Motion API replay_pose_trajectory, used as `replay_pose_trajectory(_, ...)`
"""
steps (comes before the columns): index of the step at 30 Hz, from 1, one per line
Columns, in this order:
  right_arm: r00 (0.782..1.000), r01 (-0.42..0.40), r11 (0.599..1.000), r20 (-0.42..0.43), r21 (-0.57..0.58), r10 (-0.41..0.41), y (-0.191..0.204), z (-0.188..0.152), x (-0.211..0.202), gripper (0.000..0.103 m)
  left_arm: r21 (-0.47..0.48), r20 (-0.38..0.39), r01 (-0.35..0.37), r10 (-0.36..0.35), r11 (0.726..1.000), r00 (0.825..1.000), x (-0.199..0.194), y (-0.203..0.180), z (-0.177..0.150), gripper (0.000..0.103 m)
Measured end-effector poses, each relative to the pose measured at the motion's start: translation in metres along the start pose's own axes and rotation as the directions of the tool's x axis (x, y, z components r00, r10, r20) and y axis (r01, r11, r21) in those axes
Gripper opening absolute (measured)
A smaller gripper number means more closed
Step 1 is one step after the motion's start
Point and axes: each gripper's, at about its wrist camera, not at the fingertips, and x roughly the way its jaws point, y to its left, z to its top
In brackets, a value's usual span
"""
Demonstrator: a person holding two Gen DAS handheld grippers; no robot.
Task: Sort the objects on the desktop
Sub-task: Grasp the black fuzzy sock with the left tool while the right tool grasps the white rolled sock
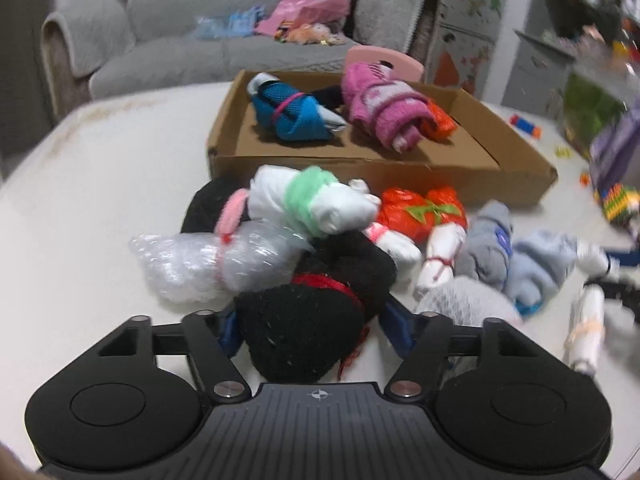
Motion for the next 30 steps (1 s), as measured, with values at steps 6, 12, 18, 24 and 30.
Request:
replay_pose_trajectory(6,1.0,-0.003,1.0,0.006,0.016,0.003,0.0,0.001,-0.001,0.041,-0.01,-0.002,0.03,-0.03,1.0,1.0,-0.005,0.001,-0.003,0.065)
replay_pose_trajectory(12,1.0,-0.005,0.999,0.01,0.048,0.004,-0.005,0.0,-0.004,0.028,-0.023,-0.016,0.064,-0.064,0.998,0.998,-0.016,0.004,-0.009,0.063)
replay_pose_trajectory(18,1.0,0.006,0.999,0.005,0.045,-0.007,-0.003,-0.001,-0.005,0.024,-0.005,0.004,0.059,-0.059,0.998,0.998,-0.03,0.004,-0.016,0.063)
replay_pose_trajectory(24,1.0,0.018,0.999,0.007,0.045,-0.018,0.0,-0.002,-0.009,0.02,0.011,0.042,0.078,-0.079,0.997,0.996,-0.051,0.005,-0.02,0.063)
replay_pose_trajectory(30,0.999,0.014,0.998,0.035,0.058,-0.016,0.0,0.0,-0.024,0.02,0.022,0.066,0.092,-0.094,0.995,0.993,-0.066,0.007,-0.021,0.063)
